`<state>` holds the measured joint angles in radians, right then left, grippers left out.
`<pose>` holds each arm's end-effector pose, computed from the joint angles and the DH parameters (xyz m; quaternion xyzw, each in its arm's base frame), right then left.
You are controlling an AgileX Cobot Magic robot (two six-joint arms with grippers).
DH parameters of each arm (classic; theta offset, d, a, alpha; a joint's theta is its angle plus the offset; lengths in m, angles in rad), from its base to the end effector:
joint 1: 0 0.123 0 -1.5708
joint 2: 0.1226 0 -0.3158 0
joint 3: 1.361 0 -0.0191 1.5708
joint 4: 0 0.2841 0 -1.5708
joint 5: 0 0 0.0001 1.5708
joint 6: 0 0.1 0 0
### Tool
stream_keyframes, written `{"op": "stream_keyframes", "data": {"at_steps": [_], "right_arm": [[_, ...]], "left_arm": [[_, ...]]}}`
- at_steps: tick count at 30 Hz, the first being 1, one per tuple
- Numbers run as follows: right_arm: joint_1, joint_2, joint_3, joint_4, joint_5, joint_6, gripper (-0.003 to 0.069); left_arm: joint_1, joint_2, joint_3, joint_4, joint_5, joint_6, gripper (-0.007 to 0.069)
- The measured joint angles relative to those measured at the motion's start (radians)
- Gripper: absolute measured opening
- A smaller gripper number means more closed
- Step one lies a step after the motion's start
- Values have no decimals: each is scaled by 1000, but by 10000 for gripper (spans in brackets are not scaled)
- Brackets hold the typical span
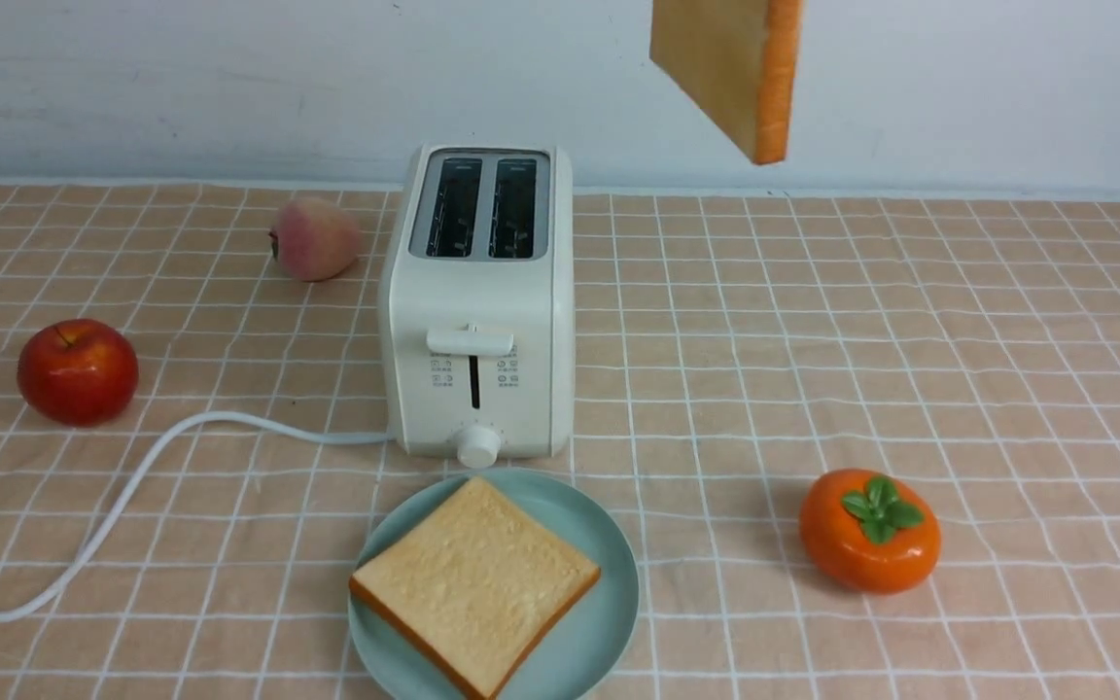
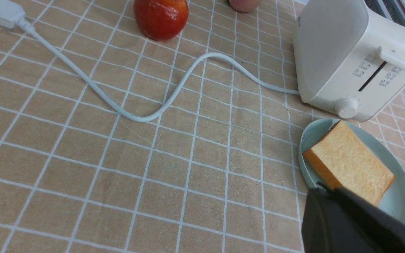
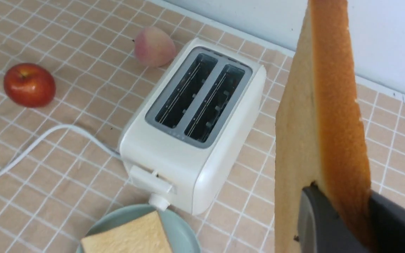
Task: Take toasted bread from bread machine on light coffee tablecloth place on plate.
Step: 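Place the held slice of bread on top of the slice on the plate with the right gripper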
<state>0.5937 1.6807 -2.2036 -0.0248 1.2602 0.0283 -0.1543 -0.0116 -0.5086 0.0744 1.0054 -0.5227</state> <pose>0.3115 0.2074 0.5481 -0.2481 0.8608 0.1243 0.4267 0.0015 0.0061 0.2972 -0.1532 0.8181 -0.1486 0.5339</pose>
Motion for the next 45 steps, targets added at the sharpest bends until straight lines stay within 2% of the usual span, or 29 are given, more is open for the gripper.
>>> {"op": "stream_keyframes", "data": {"at_steps": [1, 4, 7, 8, 9, 10, 12, 14, 20, 26, 34, 36, 38, 40, 42, 44, 45], "right_arm": [[0, -5, 8, 8, 0, -3, 100], [0, -66, 184, 181, 2, -52, 100], [0, -82, 412, 397, 1, -157, 100], [0, -82, 427, 410, 1, -178, 100], [0, -77, 533, 496, -11, -244, 100], [0, -74, 576, 532, -25, -278, 100], [0, -52, 725, 646, -149, -405, 100], [0, -34, 812, 711, -273, -460, 100], [0, -5, 902, 848, -537, -499, 100], [0, 44, 902, 992, -587, -505, 100], [0, 118, 902, 988, -574, -505, 100], [0, 129, 902, 952, -570, -505, 111], [0, 130, 902, 910, -578, -496, 153], [0, 131, 902, 829, -590, -437, 279], [0, 131, 902, 786, -594, -404, 347], [-5, 123, 902, 680, -587, -340, 494], [-7, 120, 901, 650, -583, -332, 514]], "left_arm": [[0, 0, 0, 0, 0, 0, -14], [0, 0, 0, 0, -1, 3, -14], [0, 0, 0, 0, -3, 12, -14], [0, 0, 0, 0, -3, 13, -14], [0, 0, 0, 0, -4, 14, -14], [0, 0, 0, 0, -5, 15, -14], [0, 0, 0, 0, -5, 15, -14], [0, 0, 0, 0, -6, 15, -14], [0, 0, 0, 0, -6, 15, -14], [0, 0, 0, 0, -6, 15, -13], [0, 0, 0, 0, -6, 15, -13], [0, 0, 0, 0, -6, 15, -13], [0, 0, 0, 0, -6, 15, -13], [0, 0, 0, 0, -6, 15, -13], [0, 0, 0, 0, -6, 15, -13], [0, 0, 0, 0, -6, 15, -13], [0, 0, 0, 0, -6, 15, -13]]}}
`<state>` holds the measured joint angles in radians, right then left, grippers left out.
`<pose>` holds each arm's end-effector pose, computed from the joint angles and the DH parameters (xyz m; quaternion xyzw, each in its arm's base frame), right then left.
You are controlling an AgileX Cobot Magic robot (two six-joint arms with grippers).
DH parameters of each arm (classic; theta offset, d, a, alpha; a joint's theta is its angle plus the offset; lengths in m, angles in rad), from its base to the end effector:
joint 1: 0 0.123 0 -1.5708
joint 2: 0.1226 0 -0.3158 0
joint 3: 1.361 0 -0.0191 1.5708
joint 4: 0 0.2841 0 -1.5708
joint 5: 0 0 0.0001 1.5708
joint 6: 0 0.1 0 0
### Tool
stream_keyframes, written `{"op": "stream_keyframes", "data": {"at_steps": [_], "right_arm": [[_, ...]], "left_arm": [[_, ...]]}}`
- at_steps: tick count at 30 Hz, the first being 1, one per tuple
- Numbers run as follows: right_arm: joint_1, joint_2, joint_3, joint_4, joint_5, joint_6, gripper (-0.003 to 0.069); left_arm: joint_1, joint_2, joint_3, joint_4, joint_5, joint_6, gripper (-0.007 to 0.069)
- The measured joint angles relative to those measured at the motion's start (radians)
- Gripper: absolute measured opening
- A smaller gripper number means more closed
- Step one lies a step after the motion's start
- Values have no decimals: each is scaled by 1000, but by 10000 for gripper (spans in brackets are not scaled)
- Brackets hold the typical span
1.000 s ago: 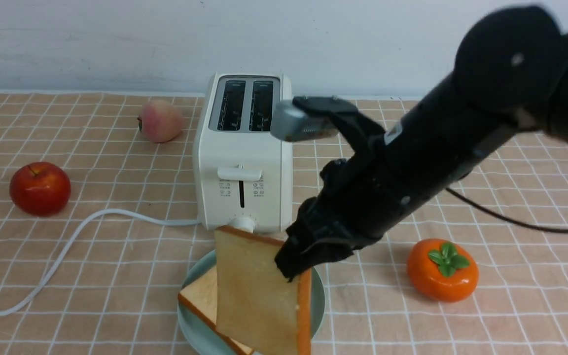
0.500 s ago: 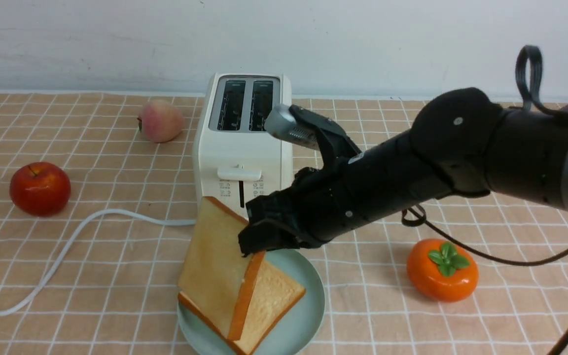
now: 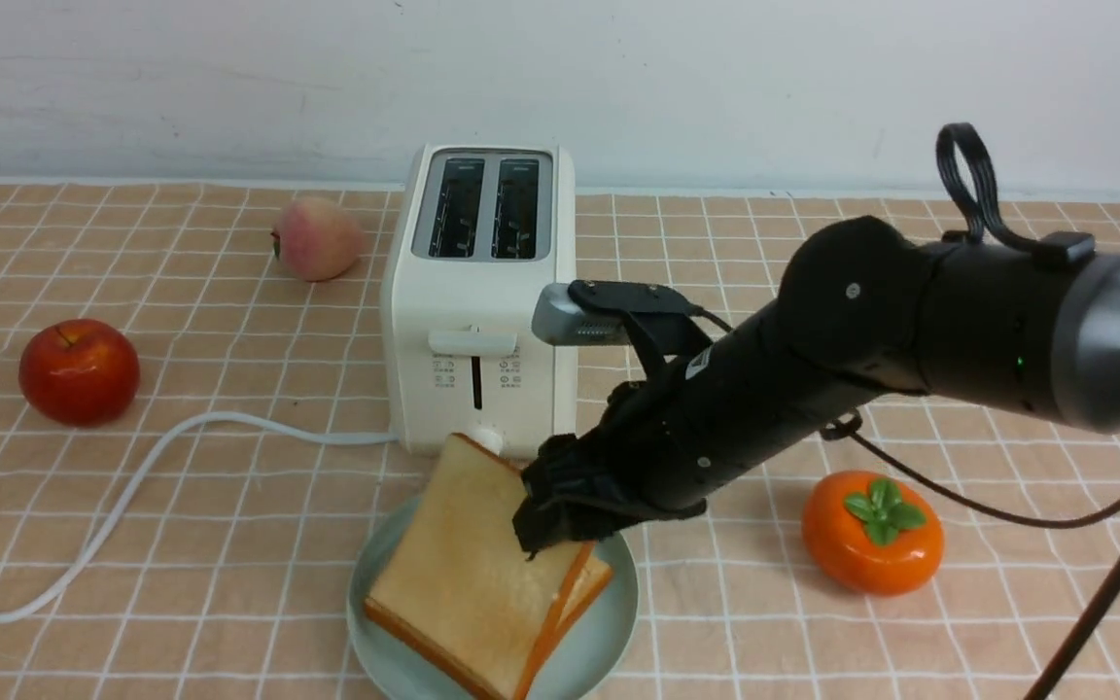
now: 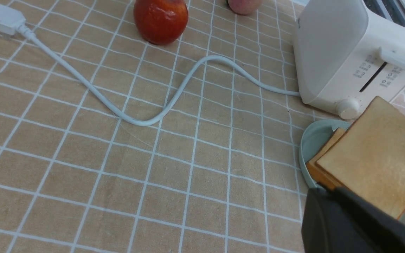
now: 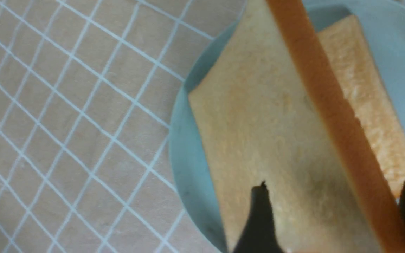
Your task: Take toasted bread from bread machine on light coffee tablecloth place on plate.
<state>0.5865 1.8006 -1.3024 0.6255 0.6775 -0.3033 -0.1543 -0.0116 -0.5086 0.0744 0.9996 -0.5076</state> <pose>0.3362 0.2675 0.2456 -0.2291 0.9144 0.2742 0.1904 0.0017 0.0061 0.2977 -0.1467 0.8177 -0.1453 0.5373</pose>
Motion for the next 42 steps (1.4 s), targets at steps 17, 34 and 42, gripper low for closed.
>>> {"op": "stream_keyframes", "data": {"at_steps": [17, 34, 42], "right_arm": [[-132, -650, -96, -734, 508, 548, 33], [-133, -1797, 921, -1240, -230, 1063, 5], [-133, -1812, 962, -1401, -244, 1156, 74]], "left_arm": [[0, 0, 123, -19, -277, 0, -13], [0, 0, 221, -50, -510, -1, -11], [0, 0, 221, -50, -517, -1, -3]]}}
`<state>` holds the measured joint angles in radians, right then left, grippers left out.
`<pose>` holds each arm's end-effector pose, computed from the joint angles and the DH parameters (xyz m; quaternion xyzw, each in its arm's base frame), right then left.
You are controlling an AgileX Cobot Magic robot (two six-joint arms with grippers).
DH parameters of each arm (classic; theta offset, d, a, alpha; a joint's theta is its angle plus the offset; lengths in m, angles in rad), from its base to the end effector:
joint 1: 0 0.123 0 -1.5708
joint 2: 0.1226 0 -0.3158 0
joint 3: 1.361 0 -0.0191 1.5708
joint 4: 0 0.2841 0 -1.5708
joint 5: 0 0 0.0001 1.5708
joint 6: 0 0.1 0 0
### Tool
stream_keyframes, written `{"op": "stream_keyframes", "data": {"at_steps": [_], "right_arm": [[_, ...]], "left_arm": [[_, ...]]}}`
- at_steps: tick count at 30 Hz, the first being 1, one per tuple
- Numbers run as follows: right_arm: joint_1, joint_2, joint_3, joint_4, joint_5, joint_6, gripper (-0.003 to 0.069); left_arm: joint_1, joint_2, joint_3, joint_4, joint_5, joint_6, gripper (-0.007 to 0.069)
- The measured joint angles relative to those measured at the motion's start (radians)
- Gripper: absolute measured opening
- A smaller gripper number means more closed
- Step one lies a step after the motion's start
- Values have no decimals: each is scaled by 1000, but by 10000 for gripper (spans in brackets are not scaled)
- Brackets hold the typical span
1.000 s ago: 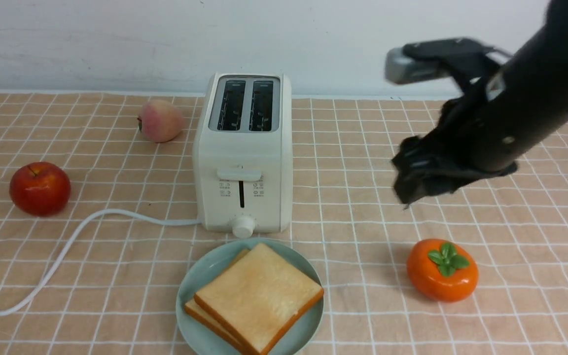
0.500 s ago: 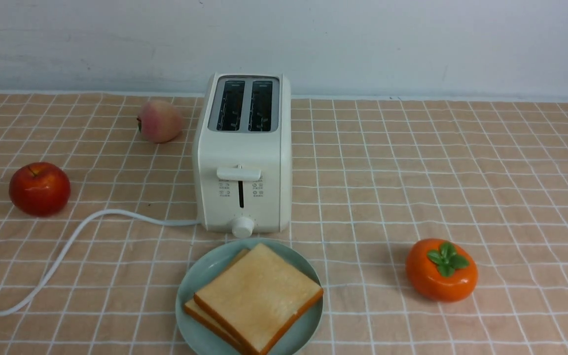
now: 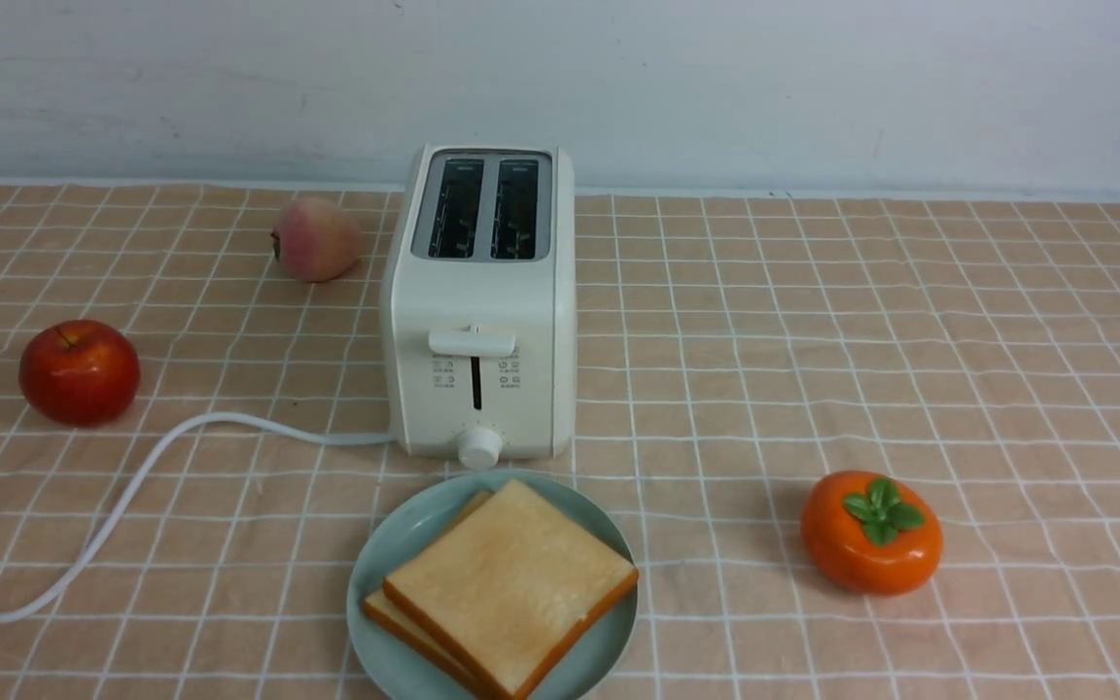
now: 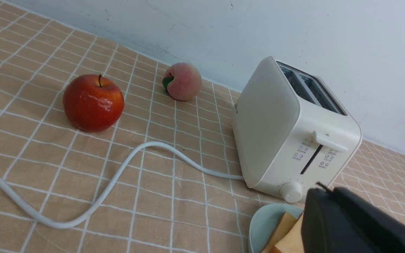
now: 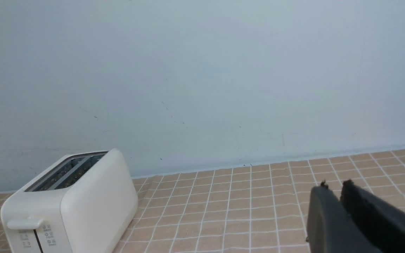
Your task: Take toasted bread from bread machine on light coffee tablecloth place on plate.
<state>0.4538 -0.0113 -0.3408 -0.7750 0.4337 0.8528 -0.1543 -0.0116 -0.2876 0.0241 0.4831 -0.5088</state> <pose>0.0399 -0.0133 0.3075 0.0028 0.6655 0.1170 0.7372 0.0413 -0.0053 0.2730 -0.1265 0.7295 -0.2081 0.6391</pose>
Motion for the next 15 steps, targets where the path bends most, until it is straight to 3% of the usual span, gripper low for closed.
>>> {"op": "stream_keyframes", "data": {"at_steps": [15], "right_arm": [[0, 0, 0, -25, -5, 3, 97]], "left_arm": [[0, 0, 0, 0, 0, -2, 11]]}}
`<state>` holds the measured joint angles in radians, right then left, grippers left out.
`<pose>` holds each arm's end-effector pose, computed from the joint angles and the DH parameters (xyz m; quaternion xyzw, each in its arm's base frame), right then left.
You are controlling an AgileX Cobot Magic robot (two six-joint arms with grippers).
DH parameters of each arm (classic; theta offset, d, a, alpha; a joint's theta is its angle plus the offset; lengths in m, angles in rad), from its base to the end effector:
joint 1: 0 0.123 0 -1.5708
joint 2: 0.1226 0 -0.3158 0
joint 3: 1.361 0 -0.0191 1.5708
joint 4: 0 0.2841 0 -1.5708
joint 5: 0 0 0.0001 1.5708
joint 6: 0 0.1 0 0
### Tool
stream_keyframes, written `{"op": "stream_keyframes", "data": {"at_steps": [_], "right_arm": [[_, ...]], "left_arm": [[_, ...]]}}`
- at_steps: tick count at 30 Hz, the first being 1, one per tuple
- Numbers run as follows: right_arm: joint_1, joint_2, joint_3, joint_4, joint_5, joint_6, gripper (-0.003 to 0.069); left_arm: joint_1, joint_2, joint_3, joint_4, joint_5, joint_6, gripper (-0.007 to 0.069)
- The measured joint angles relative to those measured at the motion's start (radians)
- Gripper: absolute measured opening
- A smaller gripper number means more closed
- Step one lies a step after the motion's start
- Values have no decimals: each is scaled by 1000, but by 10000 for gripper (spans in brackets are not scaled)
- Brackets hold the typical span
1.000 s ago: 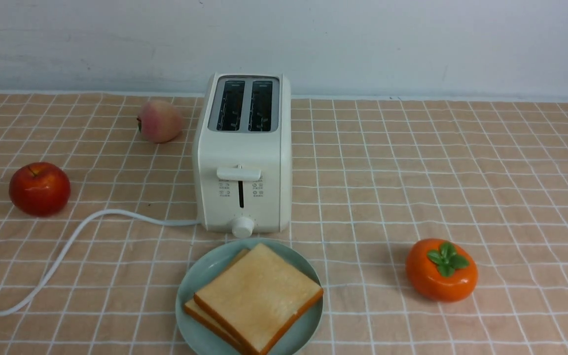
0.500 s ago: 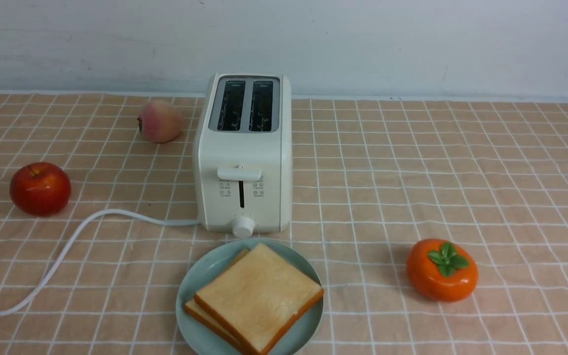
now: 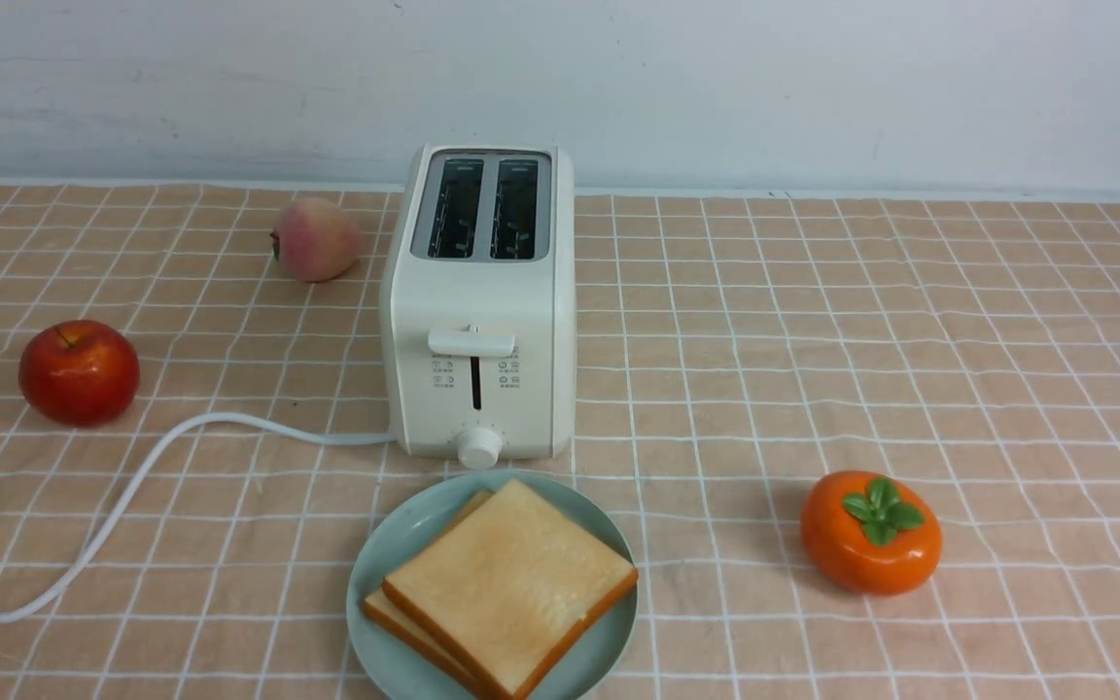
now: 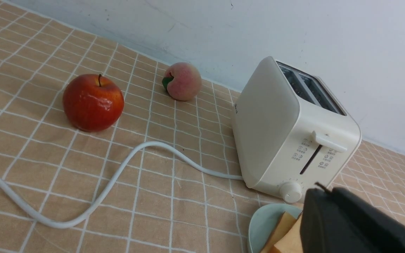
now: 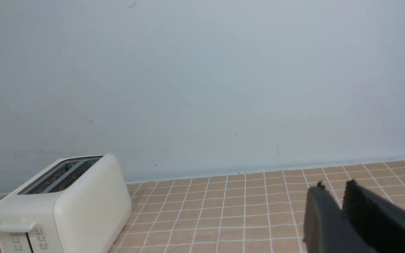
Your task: Take toasted bread from bread machine on light coffee tablecloth place on plate.
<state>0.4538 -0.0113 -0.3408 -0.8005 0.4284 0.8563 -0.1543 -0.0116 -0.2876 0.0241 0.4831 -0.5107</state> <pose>0.0399 -0.0138 0.3086 -0.0020 0.6614 0.1088 0.7421 0.0413 -0.0053 0.2730 -0.1272 0.7294 -0.2087 0.6389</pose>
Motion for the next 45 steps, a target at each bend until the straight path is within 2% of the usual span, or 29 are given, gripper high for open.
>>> {"op": "stream_keyframes", "data": {"at_steps": [10, 14, 20, 27, 45], "right_arm": [[0, -1, 0, 0, 0, 0, 107], [0, -1, 0, 0, 0, 0, 113], [0, -1, 0, -2, 0, 2, 118], [0, -1, 0, -2, -2, 2, 127], [0, -1, 0, -5, -6, 2, 140]], "left_arm": [[0, 0, 14, 20, -2, 3, 17], [0, 0, 117, 24, -26, 36, 21], [0, 0, 306, 4, -122, 153, 29], [7, 0, 316, -48, -111, 233, 29], [32, 0, 318, -71, -103, 239, 39]]}}
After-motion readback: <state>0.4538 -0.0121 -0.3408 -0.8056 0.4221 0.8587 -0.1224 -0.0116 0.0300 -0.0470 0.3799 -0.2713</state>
